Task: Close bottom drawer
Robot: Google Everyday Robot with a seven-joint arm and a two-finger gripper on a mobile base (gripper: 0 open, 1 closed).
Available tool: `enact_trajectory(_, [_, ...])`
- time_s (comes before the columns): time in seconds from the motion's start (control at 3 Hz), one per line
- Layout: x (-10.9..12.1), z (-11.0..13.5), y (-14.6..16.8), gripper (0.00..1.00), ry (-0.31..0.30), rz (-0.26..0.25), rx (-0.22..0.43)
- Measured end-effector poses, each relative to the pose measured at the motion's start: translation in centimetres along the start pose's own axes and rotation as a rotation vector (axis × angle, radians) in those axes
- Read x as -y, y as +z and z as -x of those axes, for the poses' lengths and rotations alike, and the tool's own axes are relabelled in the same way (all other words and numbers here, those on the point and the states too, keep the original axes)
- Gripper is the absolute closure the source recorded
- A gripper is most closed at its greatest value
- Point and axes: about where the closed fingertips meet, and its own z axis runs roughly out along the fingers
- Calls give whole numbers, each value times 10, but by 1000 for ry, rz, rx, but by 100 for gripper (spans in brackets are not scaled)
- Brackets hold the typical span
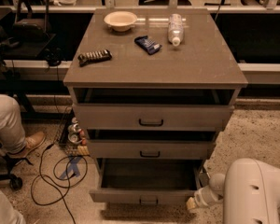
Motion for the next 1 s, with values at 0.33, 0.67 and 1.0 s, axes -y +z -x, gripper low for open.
enact_trajectory(0.33, [-4, 27, 1, 100, 5, 19, 69])
enact_trajectory(0.67, [-4, 27, 1, 100, 5, 19, 69])
enact_trajectory(1.0, [-17, 68, -1, 100, -6, 51, 147])
